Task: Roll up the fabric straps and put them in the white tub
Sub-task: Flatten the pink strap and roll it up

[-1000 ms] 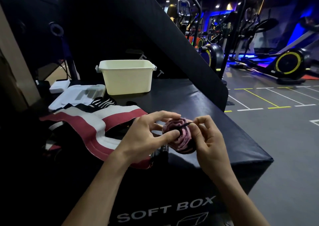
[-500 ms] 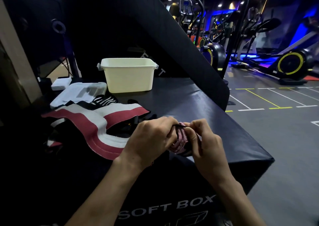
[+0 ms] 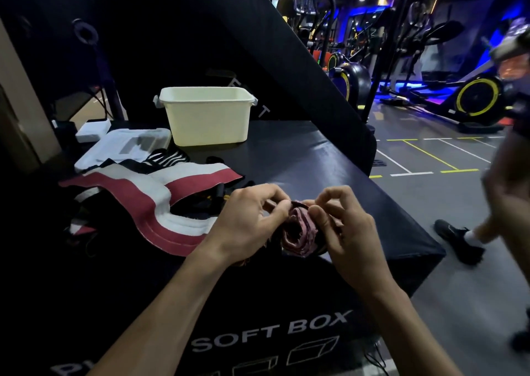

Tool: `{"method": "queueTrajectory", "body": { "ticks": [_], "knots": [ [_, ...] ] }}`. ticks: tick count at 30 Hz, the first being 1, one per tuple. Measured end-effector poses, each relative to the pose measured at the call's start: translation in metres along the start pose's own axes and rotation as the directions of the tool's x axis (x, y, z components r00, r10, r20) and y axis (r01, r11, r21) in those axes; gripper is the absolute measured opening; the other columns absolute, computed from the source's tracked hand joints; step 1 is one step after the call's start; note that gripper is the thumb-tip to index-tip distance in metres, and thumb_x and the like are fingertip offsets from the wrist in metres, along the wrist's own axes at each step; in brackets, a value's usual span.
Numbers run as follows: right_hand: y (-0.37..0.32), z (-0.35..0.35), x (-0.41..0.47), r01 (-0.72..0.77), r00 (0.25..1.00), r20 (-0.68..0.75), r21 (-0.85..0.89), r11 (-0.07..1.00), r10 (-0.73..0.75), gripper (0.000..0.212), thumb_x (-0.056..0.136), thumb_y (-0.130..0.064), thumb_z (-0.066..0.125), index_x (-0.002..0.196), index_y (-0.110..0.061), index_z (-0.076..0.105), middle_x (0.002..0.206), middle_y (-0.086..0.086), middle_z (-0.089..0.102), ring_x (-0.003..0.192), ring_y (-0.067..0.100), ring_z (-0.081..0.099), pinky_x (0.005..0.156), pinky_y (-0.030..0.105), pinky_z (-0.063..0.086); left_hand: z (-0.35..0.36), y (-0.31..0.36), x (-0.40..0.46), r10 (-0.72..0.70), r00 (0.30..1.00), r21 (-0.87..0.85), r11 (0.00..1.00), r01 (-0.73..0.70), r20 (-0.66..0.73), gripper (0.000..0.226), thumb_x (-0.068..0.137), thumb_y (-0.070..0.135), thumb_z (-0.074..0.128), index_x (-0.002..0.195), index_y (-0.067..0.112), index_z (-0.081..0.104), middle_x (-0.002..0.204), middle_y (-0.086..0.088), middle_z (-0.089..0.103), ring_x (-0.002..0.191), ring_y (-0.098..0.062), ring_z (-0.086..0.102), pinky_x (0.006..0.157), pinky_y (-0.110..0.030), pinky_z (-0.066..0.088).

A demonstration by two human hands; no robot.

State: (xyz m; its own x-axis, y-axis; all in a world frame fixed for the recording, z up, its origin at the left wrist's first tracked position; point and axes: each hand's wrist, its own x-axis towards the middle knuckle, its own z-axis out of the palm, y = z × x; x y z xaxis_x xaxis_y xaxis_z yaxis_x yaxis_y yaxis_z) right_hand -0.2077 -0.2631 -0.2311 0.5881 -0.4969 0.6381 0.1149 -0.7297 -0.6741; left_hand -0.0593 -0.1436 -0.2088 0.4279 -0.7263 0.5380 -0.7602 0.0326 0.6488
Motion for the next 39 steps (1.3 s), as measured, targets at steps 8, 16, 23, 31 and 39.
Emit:
{"method": "queueTrajectory", "body": {
  "ticks": [8, 16, 23, 31, 39],
  "knots": [
    [0.008, -0.002, -0.003, -0.107, 0.992, 0.08, 0.153, 0.982, 0.095, 0.005, 0.098, -0.029, 0.057, 0.099, -0.027, 0.061, 0.095, -0.001, 0.075, 0.087, 0.018, 0.073, 0.08, 0.046, 0.058, 0.0, -0.002, 0.0, 0.122, 0.989, 0.066, 0.99, -0.128, 0.081, 0.008, 0.097, 0.022, 0.066, 0.092, 0.018, 0.071, 0.084, 0.009, 0.071, 0.078, -0.007, 0.068, 0.07, -0.026, 0.054],
    [-0.001, -0.011, -0.008, -0.057, 0.967, 0.251, 0.025, 0.998, 0.049, 0.07, 0.065, -0.04, 0.093, 0.116, -0.022, 0.048, 0.106, -0.008, 0.068, 0.097, 0.015, 0.07, 0.08, 0.032, 0.057, 0.009, -0.003, 0.001, 0.153, 0.987, 0.087, 0.984, -0.157, 0.048, 0.016, 0.094, 0.026, 0.058, 0.092, 0.017, 0.071, 0.084, 0.008, 0.069, 0.078, -0.008, 0.062, 0.071, -0.02, 0.047],
    [-0.003, -0.015, -0.007, -0.004, 0.973, 0.23, 0.065, 0.998, -0.012, 0.064, 0.065, -0.013, 0.091, 0.113, -0.016, 0.049, 0.101, -0.004, 0.066, 0.087, 0.021, 0.069, 0.074, 0.039, 0.058, 0.012, 0.002, 0.001, 0.157, 0.98, 0.106, 0.98, -0.17, 0.123, 0.013, 0.096, 0.025, 0.049, 0.085, 0.023, 0.055, 0.078, 0.006, 0.06, 0.072, -0.01, 0.051, 0.068, -0.019, 0.036],
    [-0.008, -0.02, -0.009, 0.117, 0.959, 0.254, 0.042, 0.992, -0.124, 0.072, 0.065, -0.015, 0.093, 0.123, -0.019, 0.05, 0.113, -0.003, 0.063, 0.101, 0.02, 0.067, 0.083, 0.03, 0.055, 0.01, 0.002, 0.003, 0.011, 0.933, -0.102, 0.994, 0.028, 0.36, 0.022, 0.099, 0.034, 0.04, 0.082, 0.026, 0.051, 0.075, 0.009, 0.057, 0.068, -0.002, 0.049, 0.066, -0.021, 0.039],
    [0.004, -0.02, -0.004, 0.049, 0.98, 0.195, -0.092, 0.995, -0.03, 0.091, 0.06, -0.049, 0.095, 0.136, -0.034, 0.045, 0.126, -0.009, 0.06, 0.115, 0.013, 0.062, 0.095, 0.037, 0.053, 0.014, 0.008, 0.003, -0.263, 0.898, -0.513, 0.748, 0.421, 0.353, 0.024, 0.106, 0.022, 0.054, 0.086, 0.01, 0.061, 0.076, -0.003, 0.063, 0.069, -0.012, 0.059, 0.062, -0.024, 0.056]
  ]
}}
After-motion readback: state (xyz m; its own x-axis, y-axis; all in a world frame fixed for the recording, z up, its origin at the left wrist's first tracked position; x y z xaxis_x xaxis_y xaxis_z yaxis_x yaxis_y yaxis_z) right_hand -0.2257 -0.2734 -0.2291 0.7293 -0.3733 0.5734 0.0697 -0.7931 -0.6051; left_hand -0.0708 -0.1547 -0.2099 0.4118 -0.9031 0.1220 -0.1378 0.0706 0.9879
